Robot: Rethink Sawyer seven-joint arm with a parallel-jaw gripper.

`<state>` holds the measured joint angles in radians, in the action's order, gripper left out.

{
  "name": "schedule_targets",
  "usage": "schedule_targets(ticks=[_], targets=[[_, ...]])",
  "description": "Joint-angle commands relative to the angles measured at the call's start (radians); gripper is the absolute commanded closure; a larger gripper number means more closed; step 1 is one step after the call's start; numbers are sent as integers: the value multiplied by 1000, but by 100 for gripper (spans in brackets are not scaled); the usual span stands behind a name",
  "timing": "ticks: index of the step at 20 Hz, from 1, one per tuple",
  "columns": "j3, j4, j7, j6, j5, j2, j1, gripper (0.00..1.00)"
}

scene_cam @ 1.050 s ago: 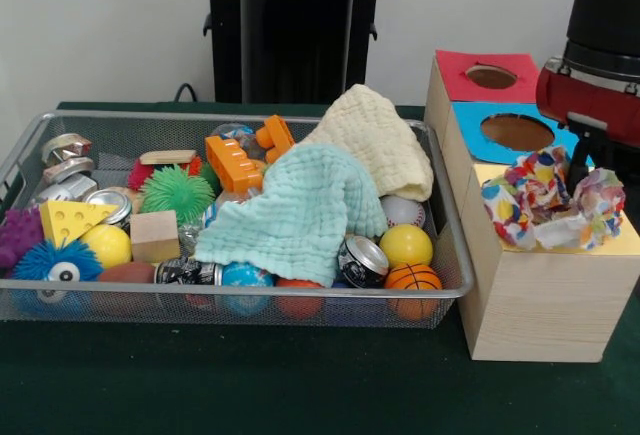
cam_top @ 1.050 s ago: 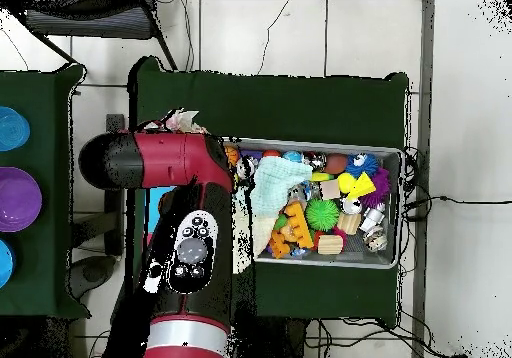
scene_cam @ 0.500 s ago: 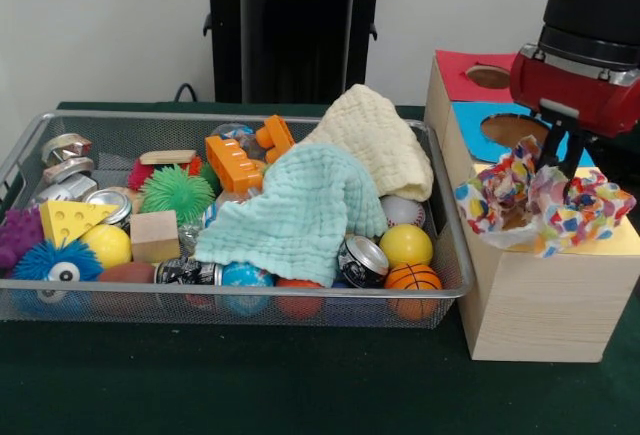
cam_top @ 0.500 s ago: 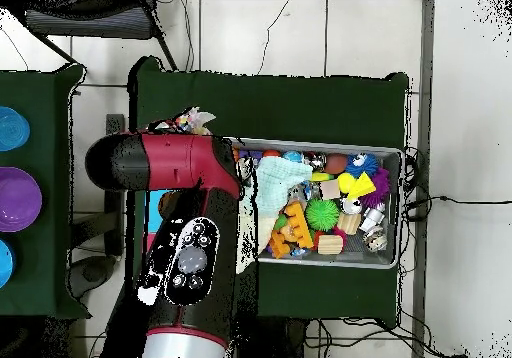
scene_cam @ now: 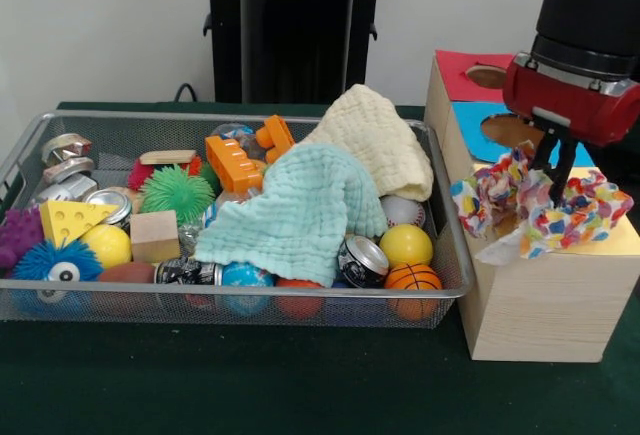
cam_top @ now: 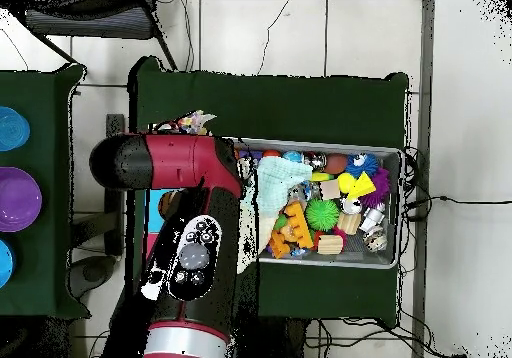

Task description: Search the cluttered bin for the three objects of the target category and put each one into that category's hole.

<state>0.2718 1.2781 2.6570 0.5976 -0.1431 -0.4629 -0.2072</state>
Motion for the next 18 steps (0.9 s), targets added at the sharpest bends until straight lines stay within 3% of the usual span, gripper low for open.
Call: schedule_targets(ticks=[1,13,18], targets=[[-122,58,105,-4,-57,76,49,100],[-234,121,51,-7,-118,62,94,100],[-315,159,2,74,-156,39,145,100]])
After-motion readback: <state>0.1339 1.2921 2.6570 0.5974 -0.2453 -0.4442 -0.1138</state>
